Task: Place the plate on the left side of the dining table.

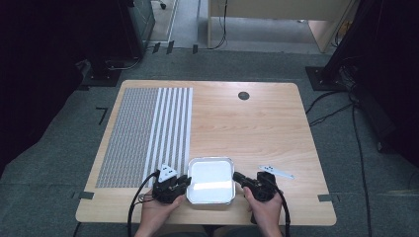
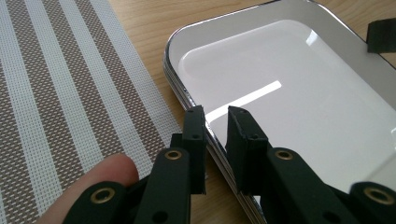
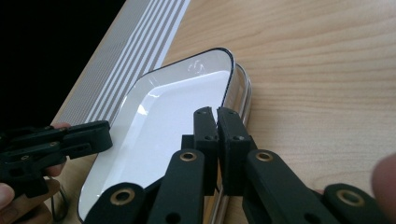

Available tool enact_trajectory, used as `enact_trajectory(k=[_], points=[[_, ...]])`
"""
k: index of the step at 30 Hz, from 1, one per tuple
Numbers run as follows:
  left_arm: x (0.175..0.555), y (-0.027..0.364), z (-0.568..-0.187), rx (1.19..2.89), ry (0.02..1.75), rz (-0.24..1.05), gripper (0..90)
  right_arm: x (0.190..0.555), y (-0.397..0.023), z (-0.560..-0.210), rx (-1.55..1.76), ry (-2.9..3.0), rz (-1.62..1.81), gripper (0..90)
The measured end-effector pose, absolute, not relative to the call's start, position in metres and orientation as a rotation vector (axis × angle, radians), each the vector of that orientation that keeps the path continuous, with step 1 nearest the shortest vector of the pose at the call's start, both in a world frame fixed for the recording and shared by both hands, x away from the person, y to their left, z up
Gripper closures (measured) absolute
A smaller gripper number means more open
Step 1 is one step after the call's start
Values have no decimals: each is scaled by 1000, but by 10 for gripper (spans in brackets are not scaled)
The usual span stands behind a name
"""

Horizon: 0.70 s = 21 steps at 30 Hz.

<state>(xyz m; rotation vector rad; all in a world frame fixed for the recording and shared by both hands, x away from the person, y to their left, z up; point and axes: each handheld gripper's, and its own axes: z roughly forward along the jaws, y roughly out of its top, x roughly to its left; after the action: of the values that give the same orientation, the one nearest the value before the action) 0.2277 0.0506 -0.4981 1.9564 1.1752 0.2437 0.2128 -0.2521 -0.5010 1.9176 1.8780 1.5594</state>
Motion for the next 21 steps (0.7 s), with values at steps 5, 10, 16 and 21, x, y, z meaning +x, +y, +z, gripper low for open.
enact_trajectory(k=[5,10,16,21], points=[[228,50,-498,1955,1166,235,762,211,-253,-499,1924,1858,1563,893],[229,51,-497,1947,1161,221,747,210,-254,-497,1934,1833,1571,893],[229,53,-496,1931,1160,205,722,210,-257,-497,1947,1805,1543,895],[228,53,-495,1922,1154,214,711,209,-259,-496,1945,1793,1521,895]])
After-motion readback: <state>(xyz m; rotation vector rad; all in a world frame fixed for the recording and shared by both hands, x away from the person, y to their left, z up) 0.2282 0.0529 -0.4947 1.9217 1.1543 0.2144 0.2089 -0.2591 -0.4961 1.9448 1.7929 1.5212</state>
